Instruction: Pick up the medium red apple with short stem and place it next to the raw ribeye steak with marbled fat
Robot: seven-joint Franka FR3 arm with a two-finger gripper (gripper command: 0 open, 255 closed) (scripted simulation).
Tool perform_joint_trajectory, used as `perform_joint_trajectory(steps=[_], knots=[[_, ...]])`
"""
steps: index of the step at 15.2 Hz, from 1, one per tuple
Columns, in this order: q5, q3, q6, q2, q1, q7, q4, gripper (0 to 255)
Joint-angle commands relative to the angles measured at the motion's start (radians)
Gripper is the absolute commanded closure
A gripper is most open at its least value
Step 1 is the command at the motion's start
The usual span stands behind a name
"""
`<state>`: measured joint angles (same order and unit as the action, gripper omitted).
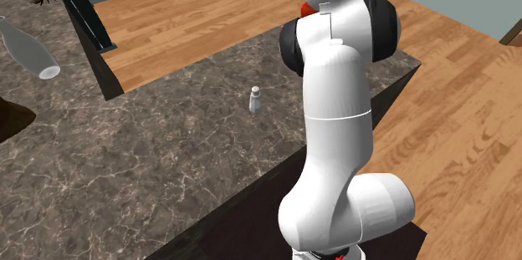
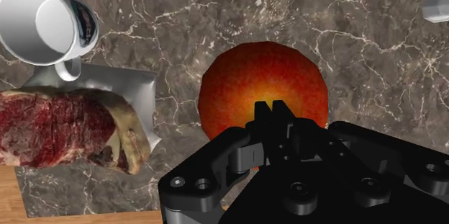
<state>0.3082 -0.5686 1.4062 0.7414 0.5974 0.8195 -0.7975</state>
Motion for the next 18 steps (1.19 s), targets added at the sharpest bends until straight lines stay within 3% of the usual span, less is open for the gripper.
perform_joint_trajectory(steps=[1,8,18], knots=[[-0.005,-0.004,0.043,-0.016,-0.02,0.004,-0.062,255],[-0.018,-0.013,0.168,-0.054,-0.069,0.013,-0.233,255],[-0.017,-0.012,0.309,-0.062,-0.105,0.022,-0.39,255]])
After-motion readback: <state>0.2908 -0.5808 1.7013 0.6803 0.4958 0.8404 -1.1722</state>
